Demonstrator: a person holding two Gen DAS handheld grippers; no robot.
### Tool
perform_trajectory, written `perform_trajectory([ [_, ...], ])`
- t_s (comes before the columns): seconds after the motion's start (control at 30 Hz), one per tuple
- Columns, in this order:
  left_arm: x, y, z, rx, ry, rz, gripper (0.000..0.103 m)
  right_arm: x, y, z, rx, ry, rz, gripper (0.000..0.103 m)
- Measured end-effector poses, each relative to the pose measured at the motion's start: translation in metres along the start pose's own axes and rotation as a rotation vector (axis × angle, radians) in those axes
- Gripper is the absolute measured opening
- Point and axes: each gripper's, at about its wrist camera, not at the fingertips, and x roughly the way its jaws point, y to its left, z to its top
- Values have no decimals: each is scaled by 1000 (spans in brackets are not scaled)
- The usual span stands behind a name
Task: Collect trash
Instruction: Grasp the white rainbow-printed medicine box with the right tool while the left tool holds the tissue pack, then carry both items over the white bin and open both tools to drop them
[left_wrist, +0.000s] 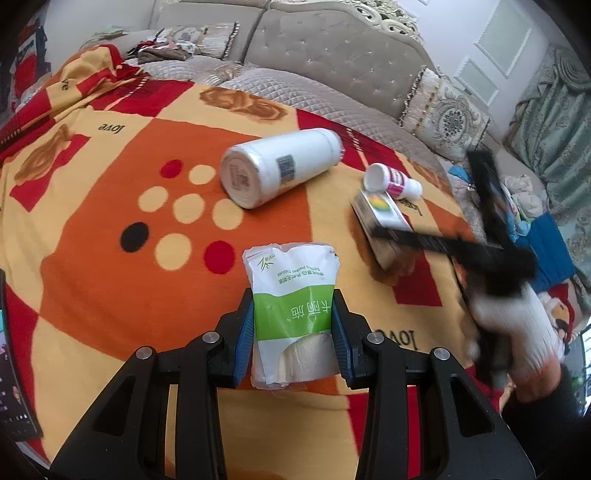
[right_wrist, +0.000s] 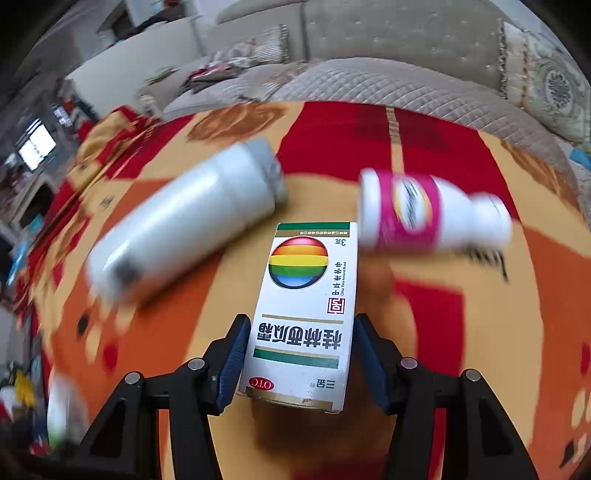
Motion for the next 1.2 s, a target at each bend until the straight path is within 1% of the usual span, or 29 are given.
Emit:
perform_trajectory([
  [0.13, 7, -14, -4, 24, 14, -19, 36, -33, -23, -50, -35, 33, -14, 55],
  [0.17, 10, -19, -6, 34, 19, -21, 36, -37, -27, -61, -41, 47, -30, 55],
  [0.2, 12, -24, -8, 41, 23, -20, 36, -40, -31, -70, -40, 52, -45, 57],
  [0.23, 14, -28, -9, 46, 28, -19, 36, -42, -34, -74, -35, 53, -52, 59],
  [0.27, 16, -31, -10, 50, 31, -22, 36, -43, -35, -77, -30, 52, -65, 66],
  [0.3, 16, -34, -12, 58, 30, -22, 36, -42, -35, -78, -26, 46, -79, 70],
  [0.37, 16, -41, -15, 73, 21, -8, 36, -40, -32, -75, -22, 17, -82, 70],
  [0.4, 17, -43, -16, 77, 19, -5, 36, -37, -30, -73, -24, -4, -85, 70],
  [0.43, 17, -46, -18, 77, 21, -4, 36, -36, -29, -72, -18, -14, -86, 67],
  [0.47, 18, -48, -19, 77, 23, -3, 36, -34, -30, -72, -6, -27, -82, 54],
  [0.5, 18, -51, -21, 80, 21, 1, 36, -37, -31, -73, -4, -53, -76, 52],
  [0.57, 17, -57, -25, 89, 19, 7, 36, -45, -36, -79, 12, -58, -33, 52],
  [0.67, 18, -70, -30, 103, 17, 9, 36, -64, -41, -91, -4, -86, -36, 52],
  [0.77, 18, -86, -35, 118, 21, -1, 36, -89, -52, -105, 10, -116, -10, 52],
  [0.83, 18, -100, -39, 135, 21, -8, 36, -106, -58, -115, 16, -142, -11, 52],
  [1.03, 23, -149, -49, 199, 33, -52, 36, -141, -91, -149, 80, -169, -13, 52],
  [1.2, 29, -191, -60, 260, 46, -88, 36, -167, -124, -176, 134, -190, -52, 52],
])
